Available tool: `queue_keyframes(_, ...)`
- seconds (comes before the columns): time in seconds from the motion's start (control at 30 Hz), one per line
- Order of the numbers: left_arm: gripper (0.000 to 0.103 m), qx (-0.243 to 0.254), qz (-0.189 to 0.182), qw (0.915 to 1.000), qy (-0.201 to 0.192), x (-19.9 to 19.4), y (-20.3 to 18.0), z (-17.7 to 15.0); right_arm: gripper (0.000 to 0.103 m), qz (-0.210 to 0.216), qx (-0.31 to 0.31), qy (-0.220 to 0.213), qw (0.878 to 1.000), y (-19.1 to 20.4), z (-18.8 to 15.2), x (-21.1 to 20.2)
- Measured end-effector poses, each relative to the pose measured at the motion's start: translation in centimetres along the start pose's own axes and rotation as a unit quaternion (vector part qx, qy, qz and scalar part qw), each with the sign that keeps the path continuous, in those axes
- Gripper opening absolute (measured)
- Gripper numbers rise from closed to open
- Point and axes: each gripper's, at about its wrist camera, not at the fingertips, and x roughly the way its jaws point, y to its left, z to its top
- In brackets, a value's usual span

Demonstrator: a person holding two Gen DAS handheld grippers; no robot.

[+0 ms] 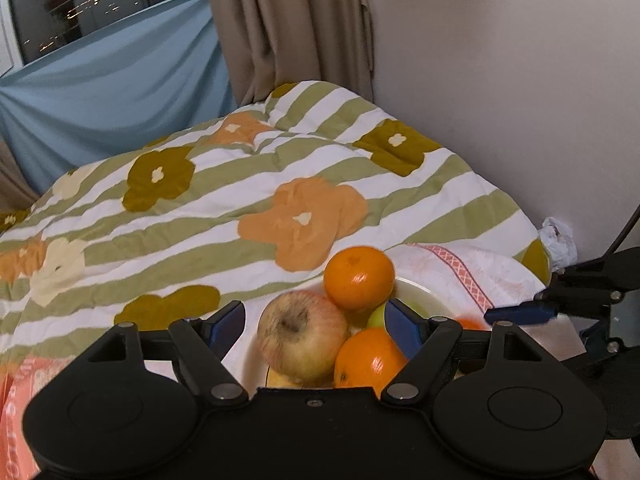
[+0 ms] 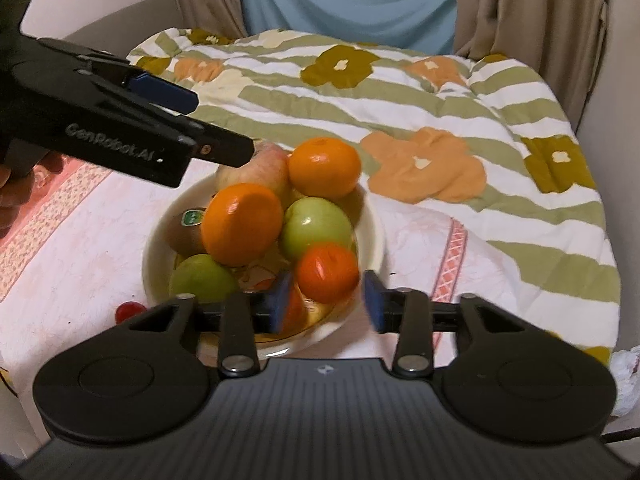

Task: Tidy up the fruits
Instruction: 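Open both tools over the bowl and withdraw them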

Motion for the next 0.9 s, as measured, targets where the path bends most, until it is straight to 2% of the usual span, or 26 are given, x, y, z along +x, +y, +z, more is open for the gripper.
queue_keyframes(0.03, 0.081, -0.004, 0.001, 1.0000, 0.001, -0.1, 0.2, -0.3, 0.085, -0.003, 0.004, 0.000, 1.000, 0.1, 0.0, 0.1)
queue_keyframes(0.07, 0.081, -0.008, 0.001, 1.0000, 0.003, -0.3, 0.3, -0.5, 0.088, -0.005, 0.008, -0.001, 1.000, 0.1, 0.0, 0.1)
queue_keyframes(0.4, 0.082, -0.024, 0.007, 0.9997, -0.004, -3.0, 1.2, -2.1, 0.089, -0.032, 0.010, -0.017, 0.999, 1.3, -0.1, -1.9)
queue_keyframes(0.7, 0.082, -0.021, 0.009, 0.9994, -0.027, -7.3, 2.1, -3.6, 0.089, -0.063, 0.017, -0.051, 0.997, 3.9, 0.1, -6.4)
queue_keyframes(0.77, 0.082, -0.024, 0.007, 0.9992, -0.032, -8.5, 2.5, -4.2, 0.094, -0.070, 0.023, -0.058, 0.996, 4.7, 0.0, -7.6)
queue_keyframes(0.8, 0.083, -0.025, 0.006, 0.9991, -0.034, -9.1, 2.7, -4.5, 0.103, -0.075, 0.026, -0.062, 0.995, 5.1, 0.0, -8.1)
queue_keyframes(0.9, 0.090, -0.020, 0.005, 0.9990, -0.040, -10.8, 3.2, -5.6, 0.103, -0.089, 0.038, -0.083, 0.992, 6.7, -0.4, -10.0)
